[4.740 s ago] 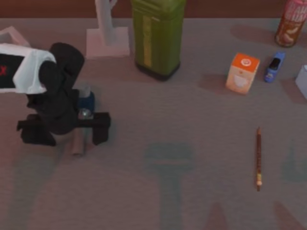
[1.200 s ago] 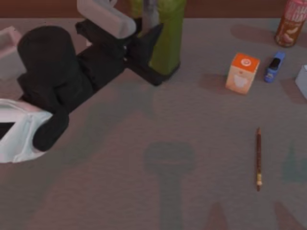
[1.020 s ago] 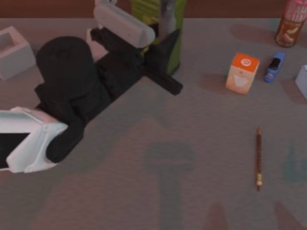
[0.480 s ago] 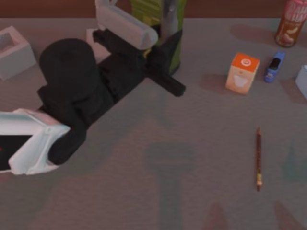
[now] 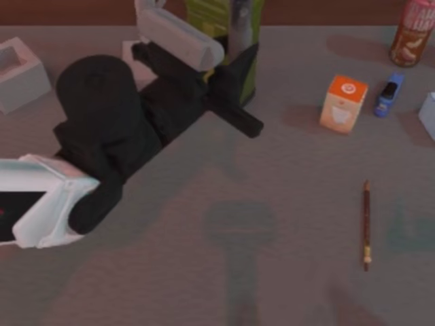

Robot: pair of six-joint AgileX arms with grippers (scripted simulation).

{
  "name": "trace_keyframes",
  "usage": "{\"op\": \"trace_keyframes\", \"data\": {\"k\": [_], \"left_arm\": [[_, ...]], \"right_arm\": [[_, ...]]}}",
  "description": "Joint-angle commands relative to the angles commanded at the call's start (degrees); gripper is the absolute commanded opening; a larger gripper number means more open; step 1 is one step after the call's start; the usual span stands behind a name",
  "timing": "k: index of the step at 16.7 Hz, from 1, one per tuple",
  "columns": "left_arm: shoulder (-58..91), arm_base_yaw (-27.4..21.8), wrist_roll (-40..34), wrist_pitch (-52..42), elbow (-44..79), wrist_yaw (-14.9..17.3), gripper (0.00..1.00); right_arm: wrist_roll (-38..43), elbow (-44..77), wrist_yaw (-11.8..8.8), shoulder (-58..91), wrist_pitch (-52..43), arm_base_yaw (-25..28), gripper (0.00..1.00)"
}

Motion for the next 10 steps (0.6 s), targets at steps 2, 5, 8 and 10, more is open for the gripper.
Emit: {"op": "trace_keyframes", "data": {"k": [2,5,8,10], "left_arm": [[0.0,0.0,0.0,0.0,0.0,0.0,0.0],[0.0,0.0,0.0,0.0,0.0,0.0,0.0],[0.0,0.0,0.0,0.0,0.0,0.0,0.0],[0.0,0.0,0.0,0.0,0.0,0.0,0.0]], "right_arm": [[0.2,4.59,-4.57,8.03,3.97,1.9,1.0],[0.59,12.24,-12.4,23.72,10.56,5.15,1.0],[1.08,19.97,-20.51,39.69,17.2,8.56,1.0],[1.41,24.81,-25.56,48.63,21.38,10.7,1.0]]}}
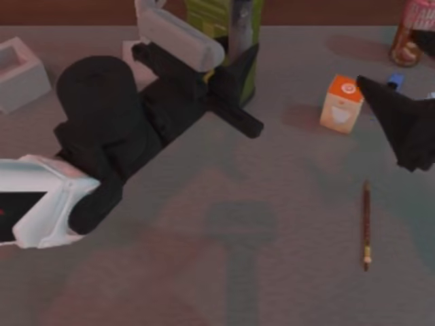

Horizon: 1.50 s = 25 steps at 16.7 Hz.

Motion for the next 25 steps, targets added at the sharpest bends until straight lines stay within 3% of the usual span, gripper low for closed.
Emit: {"op": "trace_keyframes", "data": {"k": [5,7,9,15,17,23,25], "left_arm": [[0.0,0.0,0.0,0.0,0.0,0.0,0.0],[0.0,0.0,0.0,0.0,0.0,0.0,0.0],[0.0,0.0,0.0,0.0,0.0,0.0,0.0],[0.0,0.0,0.0,0.0,0.0,0.0,0.0],[0.0,0.0,0.0,0.0,0.0,0.0,0.0],[0.0,0.0,0.0,0.0,0.0,0.0,0.0],[0.0,0.0,0.0,0.0,0.0,0.0,0.0]], "right_arm": [[0.38,9.8,-9.64,17.1,8.52,4.08,1.0],[0.37,12.1,-11.79,20.55,10.53,5.0,1.0],[0.36,12.88,-12.5,21.59,11.21,5.3,1.0],[0.31,13.57,-11.9,22.33,11.11,5.67,1.0],[0.2,16.48,-10.16,25.26,11.14,7.57,1.0],[-0.22,28.07,-2.32,36.76,10.67,15.24,1.0],[-0.28,29.8,-1.06,38.43,10.54,16.48,1.0]]}}
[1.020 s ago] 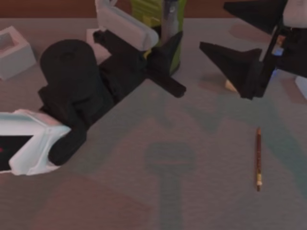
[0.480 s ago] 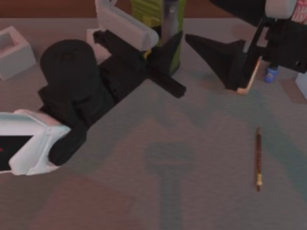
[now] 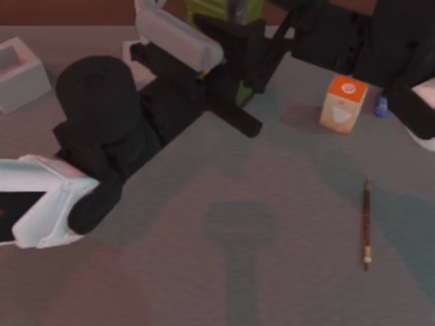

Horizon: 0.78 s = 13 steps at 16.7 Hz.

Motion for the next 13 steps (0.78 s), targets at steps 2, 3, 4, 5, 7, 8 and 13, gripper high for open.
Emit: {"op": "trace_keyframes", "data": {"k": [2,3,4,5,7,8,13], "left_arm": [[0.0,0.0,0.0,0.0,0.0,0.0,0.0],[0.0,0.0,0.0,0.0,0.0,0.0,0.0],[0.0,0.0,0.0,0.0,0.0,0.0,0.0],[0.0,0.0,0.0,0.0,0.0,0.0,0.0],[0.0,0.0,0.0,0.0,0.0,0.0,0.0],[0.0,0.0,0.0,0.0,0.0,0.0,0.0],[0.0,0.0,0.0,0.0,0.0,0.0,0.0]], "right_arm": [[0.0,0.07,0.05,0.07,-0.01,0.05,1.0],[0.0,0.07,0.05,0.07,-0.01,0.05,1.0],[0.0,0.07,0.05,0.07,-0.01,0.05,1.0],[0.0,0.07,0.05,0.07,-0.01,0.05,0.92],[0.0,0.07,0.05,0.07,-0.01,0.05,0.77],[0.0,0.07,0.05,0.07,-0.01,0.05,0.7],[0.0,0.07,0.05,0.07,-0.01,0.05,0.32]]}}
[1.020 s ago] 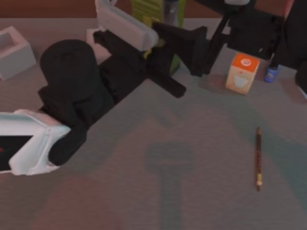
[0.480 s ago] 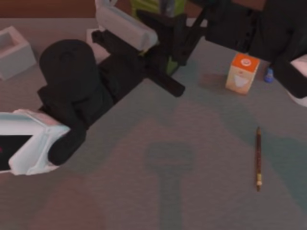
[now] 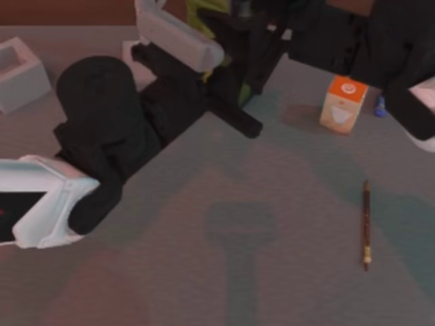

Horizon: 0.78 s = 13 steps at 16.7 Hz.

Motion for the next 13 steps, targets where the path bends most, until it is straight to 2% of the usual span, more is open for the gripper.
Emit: {"op": "trace_keyframes", "data": {"k": [4,13], "left_arm": [[0.0,0.0,0.0,0.0,0.0,0.0,0.0],[0.0,0.0,0.0,0.0,0.0,0.0,0.0]], "right_arm": [[0.0,0.0,0.0,0.0,0.0,0.0,0.02],[0.0,0.0,0.0,0.0,0.0,0.0,0.0]]}}
